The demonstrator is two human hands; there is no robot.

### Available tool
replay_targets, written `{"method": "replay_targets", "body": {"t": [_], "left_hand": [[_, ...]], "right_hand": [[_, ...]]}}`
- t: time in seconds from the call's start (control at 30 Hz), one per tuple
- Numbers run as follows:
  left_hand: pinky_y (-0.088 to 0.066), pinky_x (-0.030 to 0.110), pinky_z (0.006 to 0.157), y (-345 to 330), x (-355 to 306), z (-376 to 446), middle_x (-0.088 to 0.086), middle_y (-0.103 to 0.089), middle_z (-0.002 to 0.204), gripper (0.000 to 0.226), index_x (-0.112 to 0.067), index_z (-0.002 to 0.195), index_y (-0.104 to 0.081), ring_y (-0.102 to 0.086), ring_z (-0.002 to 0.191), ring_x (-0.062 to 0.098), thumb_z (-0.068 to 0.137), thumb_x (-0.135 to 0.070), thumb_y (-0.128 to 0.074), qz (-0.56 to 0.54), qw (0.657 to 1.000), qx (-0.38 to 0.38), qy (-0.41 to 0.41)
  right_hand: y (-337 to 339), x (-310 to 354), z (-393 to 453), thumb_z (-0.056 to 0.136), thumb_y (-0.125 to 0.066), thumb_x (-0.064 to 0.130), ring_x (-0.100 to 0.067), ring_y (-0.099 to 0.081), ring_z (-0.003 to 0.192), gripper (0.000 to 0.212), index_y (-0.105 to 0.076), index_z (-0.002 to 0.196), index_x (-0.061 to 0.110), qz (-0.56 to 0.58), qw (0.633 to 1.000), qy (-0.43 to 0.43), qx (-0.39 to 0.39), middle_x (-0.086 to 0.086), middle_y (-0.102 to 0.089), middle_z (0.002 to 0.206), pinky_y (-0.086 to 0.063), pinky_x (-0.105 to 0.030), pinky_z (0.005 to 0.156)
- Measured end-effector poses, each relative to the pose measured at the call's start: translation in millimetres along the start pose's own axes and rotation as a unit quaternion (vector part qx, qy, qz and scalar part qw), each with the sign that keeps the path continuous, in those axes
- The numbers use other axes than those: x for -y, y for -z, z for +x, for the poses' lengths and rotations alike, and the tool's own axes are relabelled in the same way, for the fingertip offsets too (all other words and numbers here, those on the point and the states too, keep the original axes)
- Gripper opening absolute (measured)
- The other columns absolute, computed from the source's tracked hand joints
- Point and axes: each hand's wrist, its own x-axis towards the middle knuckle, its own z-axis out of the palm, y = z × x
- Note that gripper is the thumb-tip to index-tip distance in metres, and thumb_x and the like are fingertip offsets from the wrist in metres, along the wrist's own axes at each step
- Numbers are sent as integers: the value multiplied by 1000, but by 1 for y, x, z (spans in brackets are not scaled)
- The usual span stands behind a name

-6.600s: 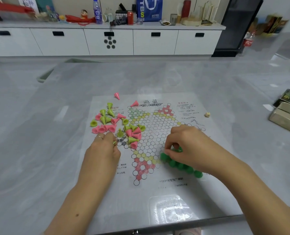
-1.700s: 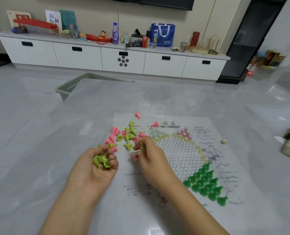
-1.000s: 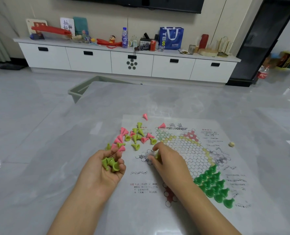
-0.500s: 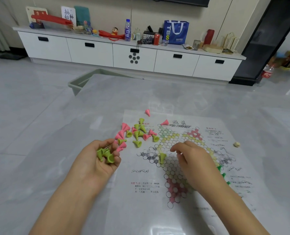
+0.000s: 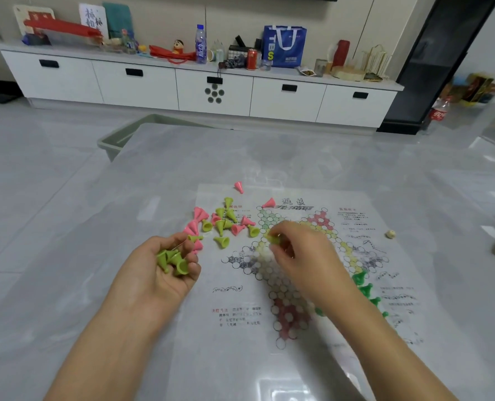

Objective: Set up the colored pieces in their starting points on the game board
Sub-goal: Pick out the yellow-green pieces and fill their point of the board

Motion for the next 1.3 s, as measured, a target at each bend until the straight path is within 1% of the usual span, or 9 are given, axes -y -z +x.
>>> {"method": "replay_targets", "body": {"t": [0.1,0.2,0.33,0.47,0.57,0.67,0.83,1.0,1.3], "left_hand": [[-39,12,38,-2,2,1,5,-56,45,21,-5,76,-54,-47,34,12,88,-6,-37,-1,1000,7,0],[-39,12,39,-4,6,3,5,-55,47,19,-5,77,-54,-47,34,12,87,-6,-38,0,1000,10,4],[-41,13,39,-8,13,3,7,-53,62,19,-5,76,-54,-48,40,12,87,-6,-39,5,1000,12,6],[-53,22,47,-14,20,0,8,-55,60,20,-4,77,-51,-50,62,16,91,-15,-42,-45,999,11,10],[-58,35,61,-14,20,-4,11,-53,82,18,-3,93,-51,-55,75,21,92,-19,-43,-52,998,11,27],[-51,40,74,-13,17,-6,13,-56,87,19,-2,93,-53,-57,80,25,93,-15,-39,-29,999,11,34],[-47,40,76,-8,10,-4,16,-57,91,25,4,100,-54,-57,93,29,92,-12,-35,-28,999,20,39],[-43,41,89,-6,9,0,15,-56,85,24,2,85,-54,-57,93,30,90,-8,-33,-7,1000,11,22],[-48,36,72,1,5,8,18,-59,91,25,2,89,-56,-59,88,27,91,-11,-34,-25,1000,2,8]], "right_hand": [[49,-3,2,87,-53,15,-8,-57,69,13,-54,87,27,158,974,-81,-140,6,-62,79,-49,-16,60],[76,-14,-3,87,-50,17,-13,-54,65,14,-53,83,30,251,920,-129,-271,2,-64,77,-46,-30,59],[78,-18,-8,86,-47,11,-6,-49,55,14,-50,89,24,337,865,-181,-324,4,-63,68,-39,-23,56],[72,-9,-5,87,-46,4,-10,-62,63,16,-49,88,20,406,853,-178,-277,-1,-67,71,-53,-24,64],[53,-2,2,89,-51,9,-11,-66,81,9,-52,95,16,432,860,-184,-199,2,-68,88,-55,-24,74],[19,1,6,87,-56,16,-7,-59,84,9,-56,95,20,333,919,-182,-106,8,-60,92,-50,-21,74],[-31,14,9,85,-59,16,-6,-53,70,8,-61,90,22,277,949,-146,-27,9,-58,76,-46,-18,67],[-58,16,11,84,-60,18,-13,-54,84,10,-64,93,15,145,985,-92,-6,2,-61,89,-43,-23,74],[-69,20,11,85,-57,28,-12,-43,88,14,-63,96,20,57,997,-54,4,11,-44,84,-38,-28,68]]}}
